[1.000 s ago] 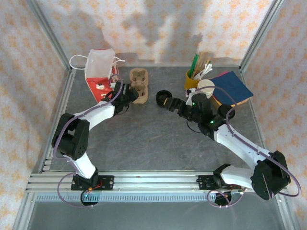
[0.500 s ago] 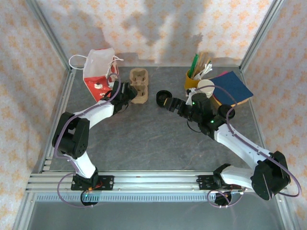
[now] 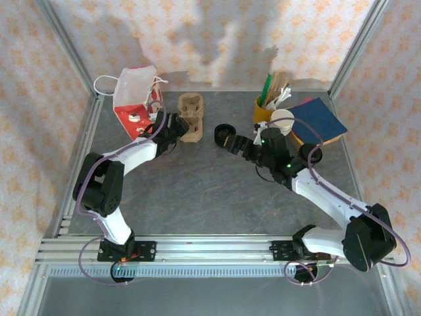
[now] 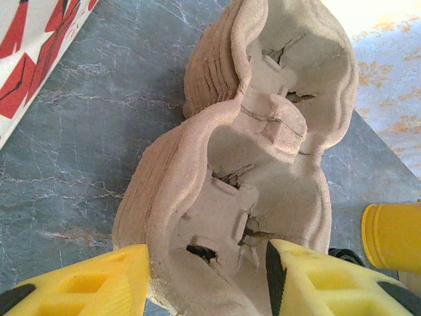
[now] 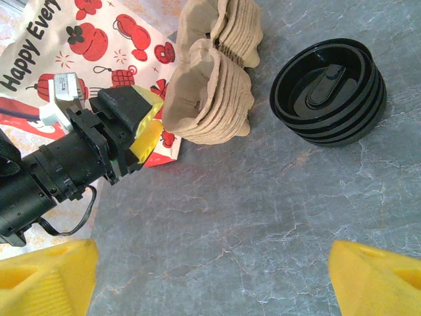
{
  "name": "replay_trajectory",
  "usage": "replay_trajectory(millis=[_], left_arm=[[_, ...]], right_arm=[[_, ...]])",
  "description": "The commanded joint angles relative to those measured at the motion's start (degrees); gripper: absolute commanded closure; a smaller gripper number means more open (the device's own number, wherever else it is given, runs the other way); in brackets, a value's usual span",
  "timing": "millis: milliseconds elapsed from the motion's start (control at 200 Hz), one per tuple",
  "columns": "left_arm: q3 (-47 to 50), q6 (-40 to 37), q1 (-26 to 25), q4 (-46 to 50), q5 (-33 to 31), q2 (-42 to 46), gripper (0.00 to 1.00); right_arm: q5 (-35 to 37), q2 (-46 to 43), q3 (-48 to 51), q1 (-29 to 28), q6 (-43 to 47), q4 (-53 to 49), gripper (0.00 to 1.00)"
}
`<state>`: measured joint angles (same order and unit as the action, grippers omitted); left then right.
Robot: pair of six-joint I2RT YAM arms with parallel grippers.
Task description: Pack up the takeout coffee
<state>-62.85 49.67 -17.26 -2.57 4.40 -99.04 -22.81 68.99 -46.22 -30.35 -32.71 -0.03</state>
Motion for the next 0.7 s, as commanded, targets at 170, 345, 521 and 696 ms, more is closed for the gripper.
replay_trajectory(millis=[170, 345, 521, 696], left_arm=[[-2.0, 0.3, -0.8, 1.8, -3.9, -0.2, 0.51], [-2.5, 0.6, -0.9, 2.1, -3.5, -1.1, 0.52], [-3.0, 0.5, -1.7, 3.4, -5.9, -0.6, 0.49], [-3.3, 1.0, -1.9, 4.8, -7.2, -0.7, 0.45]], right_arm=[[1.6, 0.5, -1.8, -0.4, 1.4, -0.7, 0.11], [1.5, 0.5, -1.5, -0.4, 1.4, -0.7, 0.11], [2.0, 0.5, -1.2, -0.4, 1.7, -1.0, 0.11], [1.9, 0.8, -1.2, -0.4, 1.7, -0.9, 0.11]])
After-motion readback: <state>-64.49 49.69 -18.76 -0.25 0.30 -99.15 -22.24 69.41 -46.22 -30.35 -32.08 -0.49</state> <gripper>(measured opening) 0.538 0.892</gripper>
